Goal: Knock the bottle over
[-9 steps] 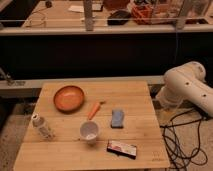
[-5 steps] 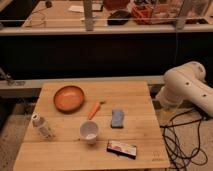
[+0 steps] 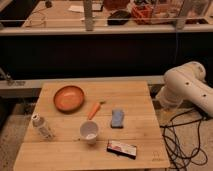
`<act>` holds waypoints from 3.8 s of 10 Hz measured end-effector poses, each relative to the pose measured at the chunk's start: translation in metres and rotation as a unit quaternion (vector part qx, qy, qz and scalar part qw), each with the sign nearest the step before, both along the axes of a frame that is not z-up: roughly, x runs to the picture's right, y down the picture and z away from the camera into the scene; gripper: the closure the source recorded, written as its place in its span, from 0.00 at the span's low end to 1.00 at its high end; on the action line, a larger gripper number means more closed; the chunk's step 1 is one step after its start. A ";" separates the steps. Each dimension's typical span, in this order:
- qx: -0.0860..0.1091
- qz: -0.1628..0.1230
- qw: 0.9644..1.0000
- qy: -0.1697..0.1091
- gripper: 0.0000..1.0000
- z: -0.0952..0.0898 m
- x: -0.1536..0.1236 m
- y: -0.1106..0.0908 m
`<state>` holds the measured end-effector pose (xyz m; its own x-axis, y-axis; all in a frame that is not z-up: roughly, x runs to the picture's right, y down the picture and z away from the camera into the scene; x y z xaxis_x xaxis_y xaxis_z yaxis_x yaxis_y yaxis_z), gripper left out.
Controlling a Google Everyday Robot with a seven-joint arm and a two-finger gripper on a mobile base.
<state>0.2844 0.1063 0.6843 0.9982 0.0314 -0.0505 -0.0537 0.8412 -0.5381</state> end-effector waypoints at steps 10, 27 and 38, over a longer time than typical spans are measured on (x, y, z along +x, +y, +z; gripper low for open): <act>0.007 -0.053 0.998 -0.032 0.20 -0.015 -0.063 -0.021; 0.076 -0.336 0.916 -0.203 0.20 0.040 -0.438 -0.087; 0.062 -0.382 0.899 -0.206 0.20 0.102 -0.483 -0.069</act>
<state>-0.1990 0.0373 0.7863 0.6637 -0.6911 0.2862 0.7477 0.6022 -0.2798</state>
